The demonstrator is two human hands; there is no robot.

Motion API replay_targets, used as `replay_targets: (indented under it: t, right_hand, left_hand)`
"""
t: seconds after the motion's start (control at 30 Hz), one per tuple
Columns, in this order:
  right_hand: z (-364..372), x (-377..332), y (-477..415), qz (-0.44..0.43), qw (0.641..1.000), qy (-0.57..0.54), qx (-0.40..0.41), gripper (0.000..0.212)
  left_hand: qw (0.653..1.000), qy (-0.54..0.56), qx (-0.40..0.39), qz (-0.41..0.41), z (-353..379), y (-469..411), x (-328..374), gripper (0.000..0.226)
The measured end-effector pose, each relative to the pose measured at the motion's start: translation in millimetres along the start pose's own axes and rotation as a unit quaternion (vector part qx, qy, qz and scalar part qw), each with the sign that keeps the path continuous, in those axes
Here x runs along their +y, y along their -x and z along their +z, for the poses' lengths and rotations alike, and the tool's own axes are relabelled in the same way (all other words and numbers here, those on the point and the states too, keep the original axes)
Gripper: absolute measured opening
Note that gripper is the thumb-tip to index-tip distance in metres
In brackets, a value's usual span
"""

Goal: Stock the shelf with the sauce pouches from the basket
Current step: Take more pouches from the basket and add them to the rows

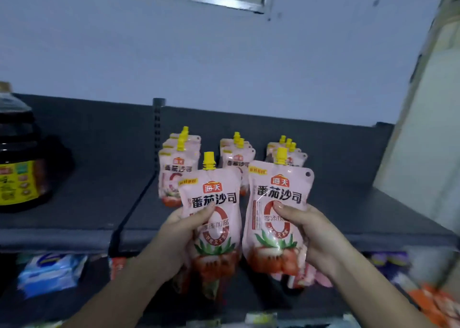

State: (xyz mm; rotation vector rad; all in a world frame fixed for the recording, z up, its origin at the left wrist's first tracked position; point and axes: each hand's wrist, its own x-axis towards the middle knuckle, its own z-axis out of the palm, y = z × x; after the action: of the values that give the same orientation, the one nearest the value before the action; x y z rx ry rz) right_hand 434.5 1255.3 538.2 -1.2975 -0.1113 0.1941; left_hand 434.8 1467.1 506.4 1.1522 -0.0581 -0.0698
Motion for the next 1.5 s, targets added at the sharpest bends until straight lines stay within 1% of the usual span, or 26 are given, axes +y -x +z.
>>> replay_targets:
  t: [0.1, 0.23, 0.27, 0.37, 0.43, 0.5, 0.6, 0.67, 0.83, 0.87, 0.93, 1.0, 1.07, 1.17, 1.23, 1.27, 1.33, 1.4, 1.5]
  right_hand:
    - [-53.8, -17.1, -1.8, -0.018, 0.999, 0.027, 0.017, 0.038]
    - [-104.2, -26.2, -14.7, -0.037, 0.997, 0.041, 0.049, 0.03]
    - [-113.4, -26.5, -18.8, -0.039, 0.997, 0.042, 0.057, 0.028]
    - [-132.1, -28.5, -35.5, -0.044, 0.996, 0.044, 0.068, 0.024]
    - [-136.5, -31.3, -49.2, -0.051, 0.995, 0.059, 0.063, 0.024]
    - [-139.3, -32.5, -63.9, -0.058, 0.994, 0.078, 0.056, 0.024]
    - [-142.7, -32.4, -89.7, -0.057, 0.992, 0.1, 0.048, 0.024]
    - [-145.1, -32.4, -107.9, -0.053, 0.991, 0.115, 0.043, 0.026]
    - [-158.2, -25.8, -150.8, -0.051, 0.985, 0.163, 0.038, 0.034]
    - [-161.3, -23.3, -157.6, -0.052, 0.985, 0.163, 0.037, 0.036]
    - [-166.9, -19.4, -169.3, -0.055, 0.986, 0.157, 0.031, 0.036]
    - [-172.7, -17.8, -178.6, -0.069, 0.983, 0.166, 0.027, 0.036]
    - [-178.5, -18.4, -184.3, -0.082, 0.978, 0.189, 0.017, 0.034]
    - [-187.4, -18.5, -187.0, -0.068, 0.975, 0.211, -0.034, 0.029]
    - [-194.0, -16.3, -187.4, -0.045, 0.965, 0.249, -0.073, 0.032]
    - [-197.9, -14.9, -188.3, -0.034, 0.957, 0.275, -0.084, 0.035]
    - [-205.3, -12.9, -191.7, -0.016, 0.943, 0.32, -0.09, 0.04]
    - [-211.7, -11.9, -197.1, -0.004, 0.937, 0.337, -0.091, 0.04]
    - [-216.6, -12.0, -204.8, -0.019, 0.925, 0.37, -0.09, 0.036]
  left_hand:
    - [1.0, -0.001, -0.021, -0.001, 48.0, -31.8, -16.3, 0.029]
    - [1.0, 0.009, -0.013, 0.006, 81.8, -74.0, -29.7, 0.016]
    - [1.0, 0.003, -0.012, 0.009, 84.5, -83.0, -31.8, 0.016]
    - [0.999, -0.036, -0.016, 0.01, 84.6, -108.2, -33.0, 0.031]
    - [0.998, -0.054, -0.014, 0.015, 78.6, -123.7, -33.2, 0.035]
    - [0.997, -0.075, -0.01, 0.022, 71.1, -137.9, -34.4, 0.033]
    - [0.995, -0.092, -0.005, 0.02, 58.4, -156.4, -38.5, 0.016]
    - [0.994, -0.109, -0.013, 0.01, 53.4, -166.3, -40.0, 0.016]
    - [0.99, -0.137, -0.017, 0.006, 46.8, -194.0, -40.7, 0.028]
    - [0.988, -0.151, -0.023, 0.011, 46.2, -199.2, -40.1, 0.035]
    - [0.982, -0.182, -0.044, 0.013, 44.7, -207.5, -40.1, 0.061]
    - [0.987, -0.152, -0.055, 0.005, 40.2, -214.9, -42.1, 0.068]
    - [0.99, -0.131, -0.056, 0.0, 35.5, -218.6, -40.7, 0.067]
    - [0.974, -0.217, -0.065, -0.002, 31.8, -213.6, -35.8, 0.058]
    - [0.962, -0.265, -0.059, -0.005, 29.9, -207.5, -35.9, 0.047]
    - [0.959, -0.277, -0.054, 0.002, 28.1, -205.3, -37.1, 0.046]
    - [0.955, -0.293, -0.036, 0.021, 25.1, -200.6, -39.7, 0.046]
    - [0.947, -0.317, -0.02, 0.044, 22.2, -197.4, -41.2, 0.042]
    - [0.933, -0.351, 0.009, 0.081, 16.2, -201.5, -46.8, 0.035]
